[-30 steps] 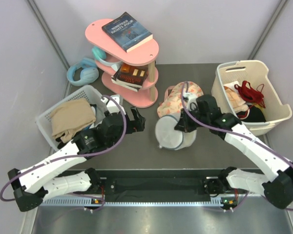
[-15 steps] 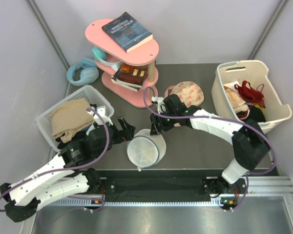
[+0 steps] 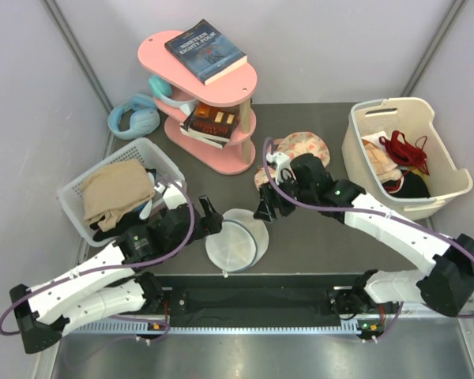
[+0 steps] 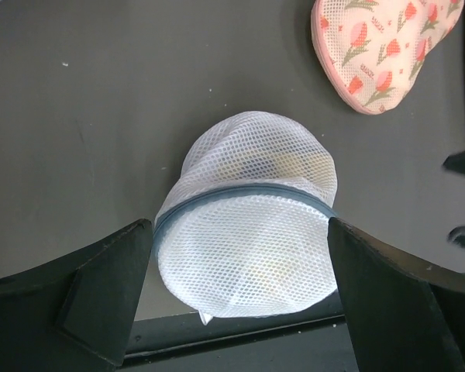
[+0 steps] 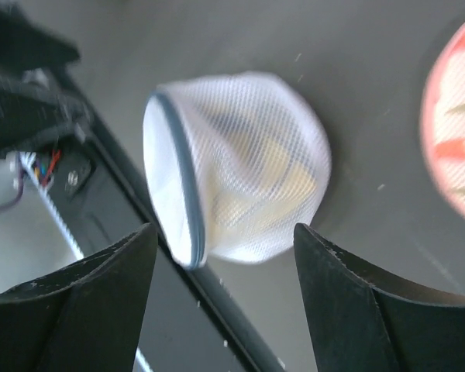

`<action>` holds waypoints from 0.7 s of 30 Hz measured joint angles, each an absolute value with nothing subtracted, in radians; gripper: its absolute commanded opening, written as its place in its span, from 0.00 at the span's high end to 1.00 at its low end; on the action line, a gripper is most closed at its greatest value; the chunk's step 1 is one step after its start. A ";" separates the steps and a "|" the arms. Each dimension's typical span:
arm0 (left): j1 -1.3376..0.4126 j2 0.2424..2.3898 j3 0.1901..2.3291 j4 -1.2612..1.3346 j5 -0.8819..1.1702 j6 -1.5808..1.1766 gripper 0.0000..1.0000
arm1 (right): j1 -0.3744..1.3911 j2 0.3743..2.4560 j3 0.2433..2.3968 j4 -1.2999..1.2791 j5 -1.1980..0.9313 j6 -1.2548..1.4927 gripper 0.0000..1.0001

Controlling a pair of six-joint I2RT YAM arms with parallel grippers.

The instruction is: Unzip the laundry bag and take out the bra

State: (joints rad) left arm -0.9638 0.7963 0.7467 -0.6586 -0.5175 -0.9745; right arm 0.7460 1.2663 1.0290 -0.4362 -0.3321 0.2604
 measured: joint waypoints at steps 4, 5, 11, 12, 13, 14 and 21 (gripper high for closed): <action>-0.962 0.719 0.698 -0.659 -0.517 -0.996 0.01 | 0.756 1.259 0.931 -0.436 -0.402 0.250 0.38; -0.962 0.706 0.691 -0.660 -0.517 -1.001 0.01 | 0.757 1.269 0.907 -0.437 -0.419 0.249 0.39; -0.961 0.667 0.653 -0.667 -0.514 -1.039 0.01 | 0.762 1.345 0.867 -0.423 -0.505 0.252 0.45; -0.960 0.664 0.647 -0.667 -0.513 -1.044 0.01 | 0.764 1.353 0.867 -0.413 -0.521 0.253 0.45; -0.960 0.663 0.643 -0.669 -0.513 -1.047 0.01 | 0.765 1.361 0.867 -0.401 -0.538 0.254 0.45; -0.960 0.663 0.643 -0.671 -0.513 -1.048 0.01 | 0.766 1.367 0.867 -0.394 -0.550 0.253 0.46; -0.956 0.680 0.643 -0.674 -0.513 -1.049 0.01 | 0.780 1.450 0.883 -0.359 -0.627 0.245 0.64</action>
State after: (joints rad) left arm -0.9562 0.6800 0.6430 -0.6739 -0.5125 -1.0489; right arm 0.7799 1.4502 0.8825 -0.3588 -0.6270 0.2451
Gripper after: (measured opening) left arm 0.988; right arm 0.500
